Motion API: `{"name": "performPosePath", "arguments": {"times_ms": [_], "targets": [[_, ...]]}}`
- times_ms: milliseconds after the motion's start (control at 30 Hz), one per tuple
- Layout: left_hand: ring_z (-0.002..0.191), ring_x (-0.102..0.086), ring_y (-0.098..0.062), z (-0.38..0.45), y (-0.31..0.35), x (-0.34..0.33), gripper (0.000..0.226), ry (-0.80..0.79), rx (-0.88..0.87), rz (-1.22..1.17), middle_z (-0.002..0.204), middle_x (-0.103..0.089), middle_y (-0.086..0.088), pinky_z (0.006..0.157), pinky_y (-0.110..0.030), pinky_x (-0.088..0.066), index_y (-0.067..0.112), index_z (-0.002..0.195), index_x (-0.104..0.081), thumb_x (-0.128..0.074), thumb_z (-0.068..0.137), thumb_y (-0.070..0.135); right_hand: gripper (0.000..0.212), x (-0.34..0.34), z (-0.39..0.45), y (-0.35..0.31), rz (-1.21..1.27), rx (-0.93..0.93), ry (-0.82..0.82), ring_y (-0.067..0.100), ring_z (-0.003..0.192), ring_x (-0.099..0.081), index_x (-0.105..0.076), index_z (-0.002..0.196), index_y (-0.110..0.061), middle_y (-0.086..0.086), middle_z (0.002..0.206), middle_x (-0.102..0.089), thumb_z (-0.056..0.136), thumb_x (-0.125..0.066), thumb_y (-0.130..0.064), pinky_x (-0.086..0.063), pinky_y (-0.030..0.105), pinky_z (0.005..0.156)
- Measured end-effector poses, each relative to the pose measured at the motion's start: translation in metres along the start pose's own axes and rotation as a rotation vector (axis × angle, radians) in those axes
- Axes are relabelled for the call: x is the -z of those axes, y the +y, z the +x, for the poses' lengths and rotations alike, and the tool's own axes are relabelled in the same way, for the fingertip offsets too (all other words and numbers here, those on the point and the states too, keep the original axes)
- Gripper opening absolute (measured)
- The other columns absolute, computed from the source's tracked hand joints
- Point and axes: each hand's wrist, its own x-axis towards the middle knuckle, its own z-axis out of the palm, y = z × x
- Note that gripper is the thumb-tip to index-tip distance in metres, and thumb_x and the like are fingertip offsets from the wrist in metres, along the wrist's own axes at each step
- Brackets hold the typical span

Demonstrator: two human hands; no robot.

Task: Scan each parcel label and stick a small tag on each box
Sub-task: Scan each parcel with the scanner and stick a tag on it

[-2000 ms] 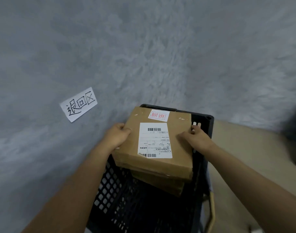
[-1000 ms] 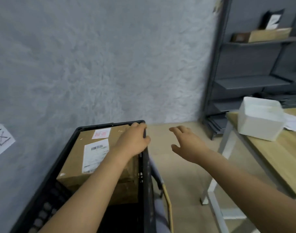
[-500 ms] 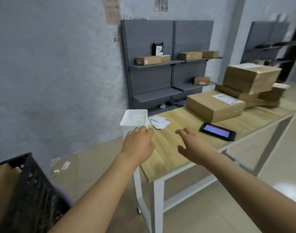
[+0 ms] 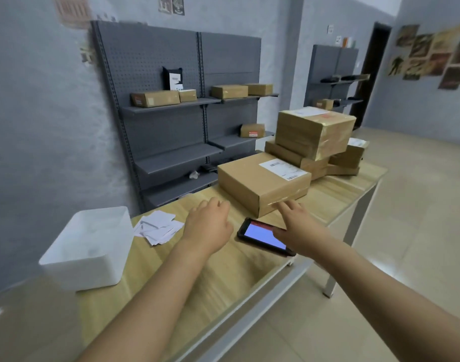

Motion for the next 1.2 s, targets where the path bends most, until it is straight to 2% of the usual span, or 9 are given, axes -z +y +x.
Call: {"name": "performPosePath", "arguments": {"times_ms": [233, 500, 633, 767, 867, 933, 1033, 1133, 1200], "targets": [[0.109, -0.054, -0.024, 0.090, 0.024, -0.046, 0.034, -0.033, 0.100, -0.027, 0.120, -0.055, -0.003, 0.083, -0.036, -0.046, 0.018, 0.125, -0.050, -0.044, 0.095, 0.033, 0.060, -0.001, 0.061, 0.082, 0.027, -0.098, -0.024, 0.024, 0.124, -0.040, -0.035, 0.142, -0.022, 0.003, 0.141, -0.039, 0.087, -0.057, -0.035, -0.041, 0.036, 0.099], [0.103, -0.057, -0.024, 0.156, 0.029, -0.080, 0.037, -0.042, 0.305, -0.039, 0.114, -0.059, -0.003, 0.082, -0.039, -0.050, 0.019, 0.120, -0.051, -0.039, 0.096, 0.044, 0.062, -0.016, 0.153, 0.155, 0.142, -0.212, -0.053, 0.032, 0.122, -0.046, -0.033, 0.143, -0.008, 0.016, 0.137, -0.043, 0.092, -0.054, -0.037, -0.039, 0.036, 0.096], [0.102, -0.060, -0.026, 0.177, 0.031, -0.100, 0.046, -0.114, 0.591, -0.315, 0.116, -0.062, -0.004, 0.077, -0.035, -0.048, 0.018, 0.125, -0.047, -0.039, 0.095, 0.052, 0.057, -0.023, 0.201, 0.184, 0.359, -0.350, -0.073, 0.037, 0.119, -0.047, -0.041, 0.130, 0.001, 0.023, 0.131, -0.049, 0.093, -0.050, -0.042, -0.038, 0.038, 0.092], [0.113, -0.056, -0.026, 0.190, 0.032, -0.117, 0.059, -0.155, 0.828, -0.662, 0.129, -0.058, -0.006, 0.078, -0.030, -0.040, 0.016, 0.136, -0.042, -0.042, 0.093, 0.056, 0.056, -0.033, 0.228, 0.201, 0.519, -0.318, -0.094, 0.034, 0.118, -0.050, -0.046, 0.128, -0.002, 0.018, 0.129, -0.055, 0.093, -0.052, -0.045, -0.038, 0.034, 0.085], [0.103, -0.061, -0.023, 0.193, 0.032, -0.123, 0.054, -0.079, 0.936, -0.934, 0.118, -0.063, -0.004, 0.088, -0.035, -0.049, 0.015, 0.130, -0.046, -0.052, 0.089, 0.049, 0.060, -0.036, 0.239, 0.203, 0.614, -0.318, -0.099, 0.032, 0.117, -0.052, -0.043, 0.132, -0.003, 0.015, 0.129, -0.055, 0.090, -0.058, -0.043, -0.038, 0.032, 0.083], [0.096, -0.062, -0.020, 0.191, 0.035, -0.121, 0.045, -0.015, 0.976, -1.034, 0.112, -0.064, -0.002, 0.084, -0.034, -0.050, 0.014, 0.124, -0.048, -0.057, 0.088, 0.041, 0.065, -0.037, 0.243, 0.201, 0.617, -0.303, -0.121, 0.032, 0.118, -0.051, -0.041, 0.135, -0.002, 0.015, 0.130, -0.055, 0.087, -0.063, -0.040, -0.040, 0.034, 0.088], [0.094, -0.061, -0.017, 0.182, 0.037, -0.112, 0.039, 0.098, 1.011, -1.081, 0.106, -0.062, 0.003, 0.082, -0.032, -0.050, 0.018, 0.122, -0.047, -0.058, 0.089, 0.034, 0.068, -0.036, 0.240, 0.192, 0.653, -0.263, -0.137, 0.031, 0.118, -0.052, -0.040, 0.136, -0.004, 0.013, 0.129, -0.056, 0.084, -0.068, -0.038, -0.042, 0.035, 0.090], [0.084, -0.059, -0.006, 0.160, 0.037, -0.092, 0.030, 0.198, 0.992, -1.083, 0.092, -0.058, 0.015, 0.066, -0.024, -0.046, 0.025, 0.114, -0.046, -0.059, 0.088, 0.033, 0.061, -0.031, 0.228, 0.175, 0.725, -0.193, -0.101, 0.025, 0.104, -0.055, -0.042, 0.130, -0.006, 0.008, 0.119, -0.059, 0.084, -0.068, -0.036, -0.040, 0.031, 0.079], [0.084, -0.059, -0.004, 0.141, 0.036, -0.075, 0.030, 0.271, 0.976, -1.083, 0.091, -0.058, 0.017, 0.066, -0.023, -0.046, 0.026, 0.114, -0.046, -0.060, 0.088, 0.031, 0.061, -0.026, 0.215, 0.160, 0.762, -0.137, -0.078, 0.019, 0.095, -0.052, -0.041, 0.130, -0.008, 0.003, 0.112, -0.058, 0.084, -0.067, -0.038, -0.037, 0.029, 0.075]]}}
